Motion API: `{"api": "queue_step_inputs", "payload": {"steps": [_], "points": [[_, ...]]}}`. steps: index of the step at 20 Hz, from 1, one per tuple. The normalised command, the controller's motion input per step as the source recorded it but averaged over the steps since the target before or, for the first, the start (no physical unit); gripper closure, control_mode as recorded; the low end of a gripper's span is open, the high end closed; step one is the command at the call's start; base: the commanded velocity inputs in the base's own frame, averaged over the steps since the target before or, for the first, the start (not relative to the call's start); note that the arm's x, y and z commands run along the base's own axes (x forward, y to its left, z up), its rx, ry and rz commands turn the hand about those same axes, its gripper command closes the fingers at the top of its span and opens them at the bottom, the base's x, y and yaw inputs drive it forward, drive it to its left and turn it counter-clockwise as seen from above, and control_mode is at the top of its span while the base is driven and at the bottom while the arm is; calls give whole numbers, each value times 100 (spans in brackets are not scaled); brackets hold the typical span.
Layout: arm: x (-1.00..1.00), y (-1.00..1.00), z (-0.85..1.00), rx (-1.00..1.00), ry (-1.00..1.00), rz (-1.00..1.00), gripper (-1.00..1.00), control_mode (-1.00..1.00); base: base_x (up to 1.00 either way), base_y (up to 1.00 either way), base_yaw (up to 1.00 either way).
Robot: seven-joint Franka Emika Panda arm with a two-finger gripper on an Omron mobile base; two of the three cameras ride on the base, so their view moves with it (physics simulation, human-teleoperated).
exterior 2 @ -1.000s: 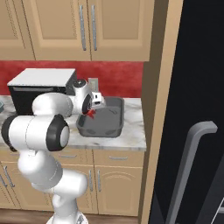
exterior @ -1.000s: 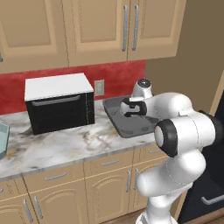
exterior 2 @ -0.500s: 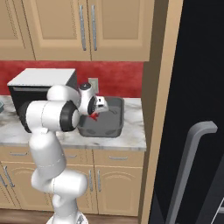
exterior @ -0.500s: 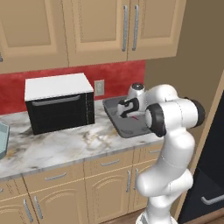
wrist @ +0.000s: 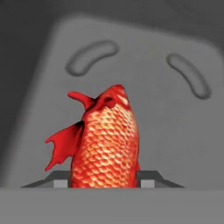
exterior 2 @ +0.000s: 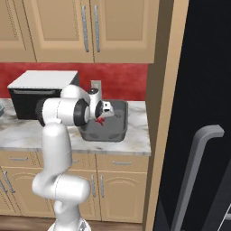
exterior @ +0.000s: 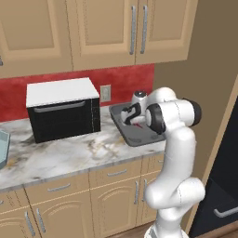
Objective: Place one onion and one fish in each tupperware on the nearby counter, to pack two identical lunches.
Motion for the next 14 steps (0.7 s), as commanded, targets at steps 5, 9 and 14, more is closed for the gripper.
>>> {"api": "queue_step_inputs", "payload": {"steps": [5,9,14], "points": [[-1,-1,43,0,-9,-5,-100,-100,0,0,0],[-36,0,61,0,-10,-4,-100,-100,0,0,0],[-99,0,40,0,-7,0,-100,-100,0,0,0]]}}
